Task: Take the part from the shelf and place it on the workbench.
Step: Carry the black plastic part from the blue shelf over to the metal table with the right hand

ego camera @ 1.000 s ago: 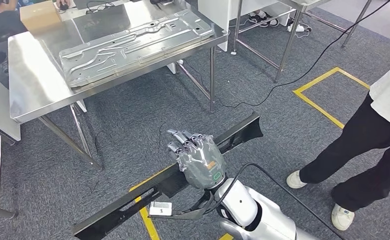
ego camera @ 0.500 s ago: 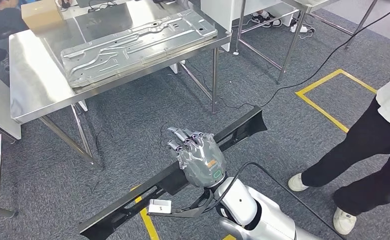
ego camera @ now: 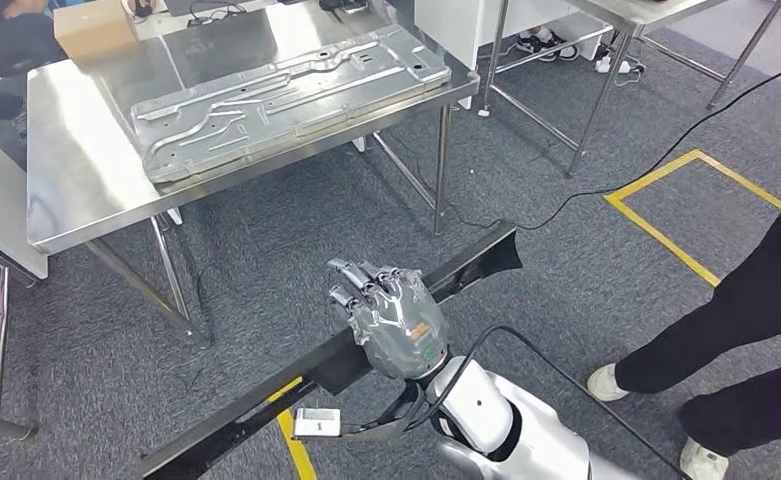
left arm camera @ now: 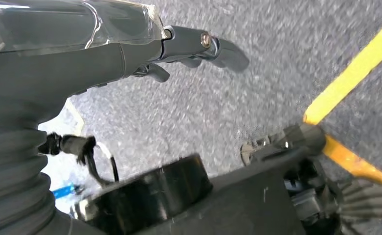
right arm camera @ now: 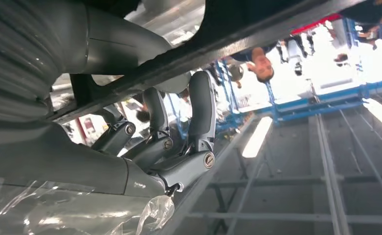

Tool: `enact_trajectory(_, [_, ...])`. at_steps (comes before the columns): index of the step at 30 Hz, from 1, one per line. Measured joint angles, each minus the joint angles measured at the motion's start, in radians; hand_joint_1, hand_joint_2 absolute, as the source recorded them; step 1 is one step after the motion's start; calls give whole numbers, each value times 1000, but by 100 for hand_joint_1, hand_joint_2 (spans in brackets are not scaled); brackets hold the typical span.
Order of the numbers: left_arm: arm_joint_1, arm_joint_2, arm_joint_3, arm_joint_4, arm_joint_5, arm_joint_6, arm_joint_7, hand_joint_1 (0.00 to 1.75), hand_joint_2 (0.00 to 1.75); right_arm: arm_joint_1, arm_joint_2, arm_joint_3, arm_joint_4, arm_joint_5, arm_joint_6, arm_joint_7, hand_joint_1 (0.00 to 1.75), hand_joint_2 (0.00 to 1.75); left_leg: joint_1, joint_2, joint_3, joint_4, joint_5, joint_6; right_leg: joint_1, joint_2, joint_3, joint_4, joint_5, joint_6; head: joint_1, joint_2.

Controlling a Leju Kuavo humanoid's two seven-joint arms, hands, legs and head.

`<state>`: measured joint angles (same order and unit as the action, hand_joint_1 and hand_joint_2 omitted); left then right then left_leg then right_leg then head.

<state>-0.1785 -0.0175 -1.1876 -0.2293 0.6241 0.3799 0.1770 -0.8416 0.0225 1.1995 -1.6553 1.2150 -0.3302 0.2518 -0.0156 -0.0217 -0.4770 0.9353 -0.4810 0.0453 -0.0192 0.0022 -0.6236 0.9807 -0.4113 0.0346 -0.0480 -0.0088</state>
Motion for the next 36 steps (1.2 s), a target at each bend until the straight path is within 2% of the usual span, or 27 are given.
enact_trajectory(2, [1, 1, 0, 0, 1, 0, -3, 0, 175, 0, 1, 0, 0, 0, -1, 0, 175, 175, 2, 2, -2, 18, -11, -7, -2, 0, 11, -1, -3, -13, 0, 0])
enact_trajectory(3, [1, 1, 0, 0, 1, 0, -4, 0, 175, -2, 1, 0, 0, 0, -1, 1, 175, 175, 4, 4, -18, 51, -22, -12, -4, 0, 18, -1, -7, -17, -1, 0])
enact_trajectory(4, [0, 2, 0, 0, 0, 0, -5, 0, 175, -3, 2, 0, 0, 0, -1, 0, 175, 175, 7, 5, -49, 107, -40, -18, -5, 1, 25, -1, -12, -20, -1, 0])
enact_trajectory(6, [-2, 2, 1, 0, 1, 0, -8, 0, 175, -3, 2, 0, 0, 0, 0, 0, 175, 175, 13, 7, -140, 253, -85, -28, -5, 0, 37, -1, -26, -22, -1, 0])
enact_trajectory(7, [-4, 2, 2, 0, 1, -1, -9, 0, 175, -1, 1, 0, 0, -1, 1, 0, 175, 175, 14, 8, -178, 304, -100, -31, -5, -1, 45, -1, -33, -21, -1, 0])
enact_trajectory(8, [-5, 2, 3, 0, 1, -1, -10, 0, 175, 1, 1, 1, 0, -1, 2, 0, 175, 175, 14, 8, -201, 321, -98, -31, -4, -1, 57, -1, -42, -20, -1, 0])
enact_trajectory(9, [-7, 2, 4, 0, 1, -2, -10, 0, 175, 1, 1, 1, 0, -1, 2, 0, 175, 175, 14, 9, -205, 298, -73, -29, -3, -2, 71, -1, -52, -19, -1, 0])
enact_trajectory(12, [-3, 2, 5, 0, -1, -2, -8, 0, 175, 0, 0, 1, 0, -2, 3, 1, 175, 175, 6, 14, -157, 98, 73, -8, 0, 0, 114, -5, -82, -14, -1, 0])
enact_trajectory(13, [-2, 2, 6, 0, -1, -2, -7, 0, 175, 0, 0, 1, 0, -2, 3, 1, 175, 175, 2, 16, -143, 53, 100, 0, 0, 1, 121, -7, -88, -11, -1, 0])
enact_trajectory(14, [0, 2, 7, 0, -2, -2, -6, 0, 175, 0, 0, 1, 0, -2, 3, 1, 175, 175, -4, 18, -137, 29, 113, 6, -2, 1, 126, -9, -91, -6, -1, 0])
enact_trajectory(16, [0, 2, 8, 0, -3, -2, -6, 0, 175, 0, 1, 1, 0, -2, 5, 1, 175, 175, -8, 17, -122, 16, 108, 18, -4, 0, 131, -2, -89, 7, -1, 0])
enact_trajectory(18, [0, 2, 8, 0, -4, -1, -5, 0, 175, -1, 1, 2, -1, -1, 7, 2, 175, 175, -4, 15, -97, 1, 107, 28, -4, -1, 108, 50, -88, 14, -1, 0])
enact_trajectory(19, [0, 3, 8, 0, -5, 0, -5, 0, 175, -2, 0, 2, 0, -1, 9, 2, 175, 175, -2, 14, -84, -5, 104, 33, -2, 0, 77, 102, -98, 15, -1, 0])
enact_trajectory(21, [0, 3, 8, 0, -6, 0, -5, 0, 175, -1, -1, 2, 0, 0, 12, 2, 175, 175, -2, 12, -68, -8, 93, 41, -1, 1, -11, 228, -140, 17, 0, 0])
enact_trajectory(22, [2, 3, 8, 0, -6, 0, -5, 0, 175, 1, -2, 2, 0, 0, 13, 2, 175, 175, -2, 10, -61, -8, 86, 43, -1, 1, -52, 273, -160, 19, 0, 0])
enact_trajectory(23, [4, 2, 8, 0, -7, 0, -5, 0, 175, 4, -3, 2, 0, 0, 14, 3, 175, 175, -3, 8, -54, -8, 79, 43, -1, 1, -80, 289, -166, 21, 0, 0])
enact_trajectory(24, [6, 2, 8, 0, -8, 0, -5, 0, 175, 5, -4, 3, 0, 0, 15, 3, 175, 175, -3, 5, -45, -8, 71, 41, -1, 1, -89, 270, -150, 21, 0, 0])
enact_trajectory(25, [8, 2, 8, 0, -9, 0, -5, 0, 175, 5, -5, 3, 0, 1, 16, 3, 175, 175, -3, 4, -33, -8, 62, 38, -2, 0, -80, 219, -111, 21, 0, 0])
enact_trajectory(27, [8, 1, 8, 0, -10, -1, -5, 0, 175, 5, -6, 5, 0, 2, 20, 3, 175, 175, -5, 2, -13, -5, 42, 30, -1, 1, -38, 75, -8, 17, 0, 0])
enact_trajectory(28, [8, 1, 8, 0, -10, -2, -5, 0, 175, 4, -6, 5, 0, 3, 23, 3, 175, 175, -7, 2, -8, -4, 32, 25, 0, 1, -22, 23, 23, 12, 0, 0])
enact_trajectory(29, [7, 1, 8, 0, -10, -2, -5, 0, 175, 4, -7, 6, -1, 4, 26, 3, 175, 175, -9, 2, -5, -2, 25, 20, 1, 1, -14, -6, 39, 7, 0, 0])
enact_trajectory(31, [7, 1, 8, 0, -11, -3, -5, 0, 175, 2, -7, 7, -1, 5, 31, 3, 175, 175, -11, 2, -2, 2, 15, 12, 0, 1, -9, -12, 37, -5, -1, 0])
enact_trajectory(33, [6, 2, 8, 0, -11, -1, -5, 0, 175, -1, -6, 8, -2, 5, 34, 4, 175, 175, -8, 3, -16, 41, 5, 2, -4, 2, 0, -14, 33, -16, -1, 0])
enact_trajectory(34, [6, 2, 8, 0, -11, -1, -5, 0, 175, -3, -5, 8, -2, 4, 34, 4, 175, 175, -4, 4, -42, 88, -8, -5, -6, 2, 6, -14, 30, -21, -1, 0])
enact_trajectory(36, [3, 2, 9, 0, -10, 0, -7, 0, 175, -5, -4, 8, -2, 4, 35, 3, 175, 175, 8, 6, -124, 223, -52, -20, -8, 2, 14, -14, 19, -26, -1, 0])
